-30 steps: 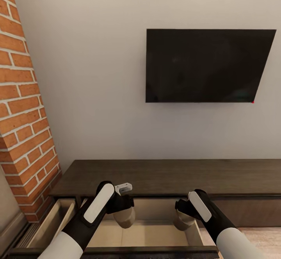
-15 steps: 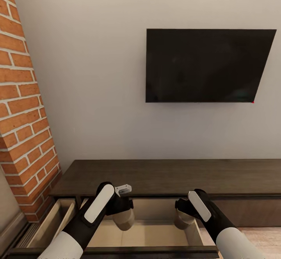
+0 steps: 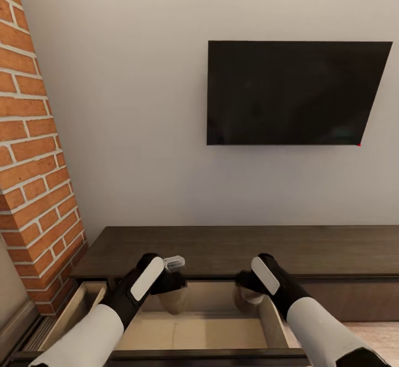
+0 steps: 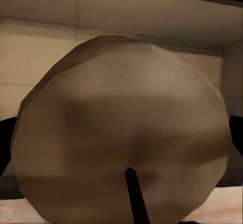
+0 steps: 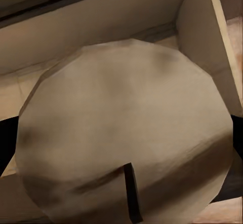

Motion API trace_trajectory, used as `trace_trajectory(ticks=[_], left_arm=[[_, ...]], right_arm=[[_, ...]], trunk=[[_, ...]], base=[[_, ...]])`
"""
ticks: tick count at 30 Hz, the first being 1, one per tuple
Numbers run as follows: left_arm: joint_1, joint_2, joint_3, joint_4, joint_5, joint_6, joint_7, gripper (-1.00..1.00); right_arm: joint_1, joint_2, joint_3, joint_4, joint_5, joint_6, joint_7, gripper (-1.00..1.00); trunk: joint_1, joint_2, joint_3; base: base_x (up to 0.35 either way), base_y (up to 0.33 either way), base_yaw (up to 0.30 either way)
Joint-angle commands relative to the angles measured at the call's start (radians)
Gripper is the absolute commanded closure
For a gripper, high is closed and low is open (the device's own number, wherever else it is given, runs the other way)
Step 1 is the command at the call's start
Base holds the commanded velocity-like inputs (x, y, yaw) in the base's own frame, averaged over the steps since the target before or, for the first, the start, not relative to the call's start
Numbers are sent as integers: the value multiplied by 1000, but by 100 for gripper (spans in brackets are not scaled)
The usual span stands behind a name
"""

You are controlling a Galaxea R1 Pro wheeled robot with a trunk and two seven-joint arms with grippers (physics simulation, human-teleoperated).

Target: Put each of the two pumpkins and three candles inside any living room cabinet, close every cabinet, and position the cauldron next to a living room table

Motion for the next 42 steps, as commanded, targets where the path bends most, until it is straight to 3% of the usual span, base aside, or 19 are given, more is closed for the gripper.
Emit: trace_trajectory(ticks=[1, 4, 8, 11, 19, 38, 42], left_arm=[[-29, -4, -2, 61, 10, -16, 1, 100], [-58, -9, -1, 127, 7, -30, -10, 100], [-66, -19, -2, 156, 3, -39, -13, 100], [-75, -21, -2, 191, -2, -44, -13, 100], [-81, -23, -5, 221, 1, -93, -29, 100], [-81, -18, -5, 217, -2, -115, -57, 100], [-81, -18, -5, 215, -1, -115, -57, 100]], right_arm=[[-15, 11, 17, 33, -6, -1, -9, 100], [-26, 28, 29, 62, -5, -2, -9, 100], [-35, 70, 32, 77, -5, -3, -9, 100], [-36, 86, 33, 83, -5, -6, -9, 100], [-37, 93, 70, 83, -5, -25, -9, 100], [-37, 90, 74, 83, -4, -26, -7, 100], [-37, 90, 74, 82, -4, -26, -7, 100]], trunk=[[0, -1, -1], [0, -1, -1], [0, -1, -1], [0, -1, -1], [0, -1, -1], [0, -1, -1], [15, -29, -14]], base=[[0, 0, 0], [0, 0, 0], [0, 0, 0], [0, 0, 0], [0, 0, 0], [0, 0, 0], [0, 0, 0]])
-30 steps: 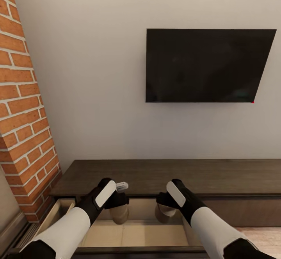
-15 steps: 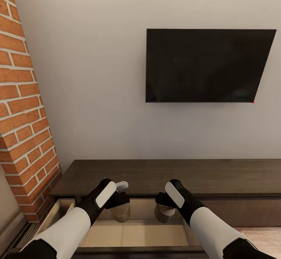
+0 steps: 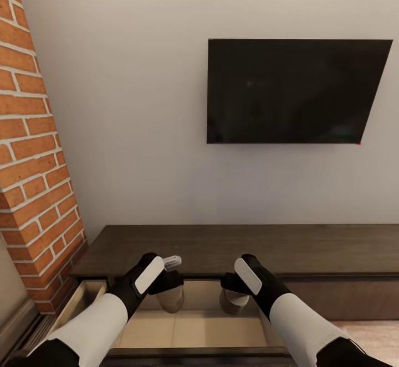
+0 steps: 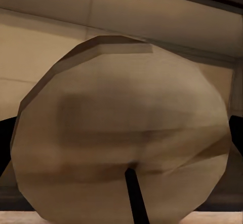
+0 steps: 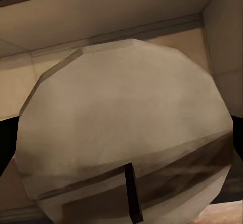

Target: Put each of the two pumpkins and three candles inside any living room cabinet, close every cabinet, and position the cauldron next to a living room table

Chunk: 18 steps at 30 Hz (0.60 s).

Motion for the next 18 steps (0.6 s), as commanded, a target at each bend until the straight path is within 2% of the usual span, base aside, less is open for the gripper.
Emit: trace_trajectory(ticks=[1, 12, 18], left_arm=[[-1, 2, -4, -1, 11, 0, 9, 100], [-1, 0, -5, -2, 11, 0, 9, 100], [-1, 2, -6, -1, 9, 0, -12, 100]], right_arm=[[-1, -1, 5, -1, -10, 0, -10, 100], [-1, -1, 5, -2, -10, 0, -9, 100], [-1, -1, 5, -3, -10, 0, -8, 100]], trunk=[[4, -8, -4], [46, -85, -39], [69, -127, -58]], base=[[0, 0, 0], [0, 0, 0], [0, 0, 0]])
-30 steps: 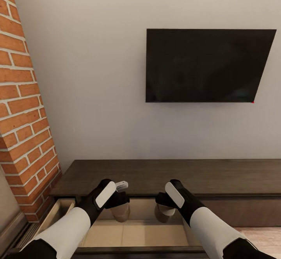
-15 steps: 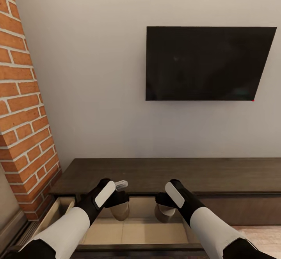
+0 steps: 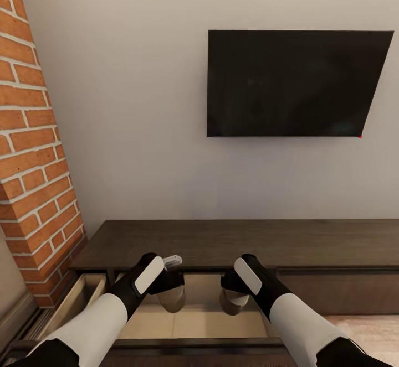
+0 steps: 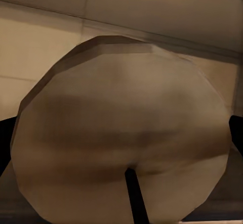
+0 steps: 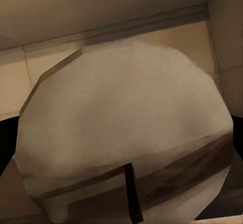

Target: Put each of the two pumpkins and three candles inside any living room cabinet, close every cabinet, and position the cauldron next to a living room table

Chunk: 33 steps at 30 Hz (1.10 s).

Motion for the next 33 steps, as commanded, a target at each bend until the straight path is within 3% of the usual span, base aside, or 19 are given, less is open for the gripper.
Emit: trace_trajectory(ticks=[1, 21, 27, 33], left_arm=[[-1, 1, -4, -1, 10, 0, 8, 100], [-1, 1, -7, -1, 10, 0, 4, 100], [0, -1, -7, -2, -20, -1, 3, 100], [0, -2, -8, -2, -28, -27, 3, 100]], right_arm=[[-1, -1, 5, -1, -10, 0, -10, 100], [-2, -1, 5, -2, -9, 0, -10, 100], [-2, -1, 6, -3, -9, 0, -10, 100], [-2, -2, 6, -8, -10, 0, -10, 100]], trunk=[[4, -8, -4], [80, -148, -67], [103, -190, -86], [126, -232, -105]], base=[[0, 0, 0], [0, 0, 0], [0, 0, 0], [0, 0, 0]])
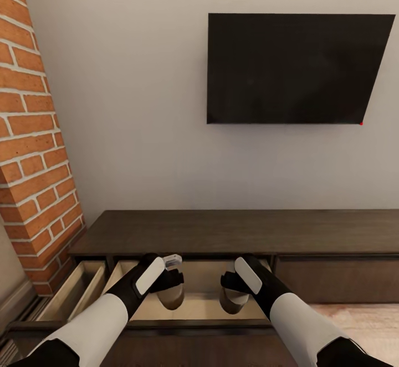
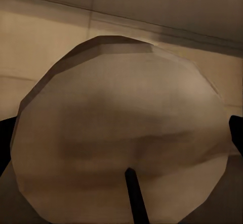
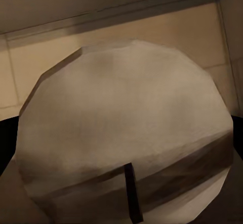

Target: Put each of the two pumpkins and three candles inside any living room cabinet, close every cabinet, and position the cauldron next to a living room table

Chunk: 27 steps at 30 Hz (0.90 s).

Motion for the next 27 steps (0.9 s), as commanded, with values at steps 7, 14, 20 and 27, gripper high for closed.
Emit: trace_trajectory(ticks=[7, 14, 20, 27], left_arm=[[-1, -1, -47, -1, 11, -24, 9, 100], [0, -1, -51, -1, 11, -26, 9, 100], [0, -1, -53, -1, 11, -28, 9, 100], [0, -2, -67, -3, 12, -43, 9, 100]], right_arm=[[-1, -3, 4, -4, -10, 0, -10, 100], [-1, -5, 4, -5, -12, -24, -4, 100], [-1, -6, 4, -1, -11, -72, -3, 100], [-1, -7, 4, 1, -11, -78, -4, 100]], trunk=[[23, -43, -20], [23, -43, -20], [23, -43, -20], [23, -43, -20]], base=[[0, 0, 0], [0, 0, 0], [0, 0, 0], [0, 0, 0]])
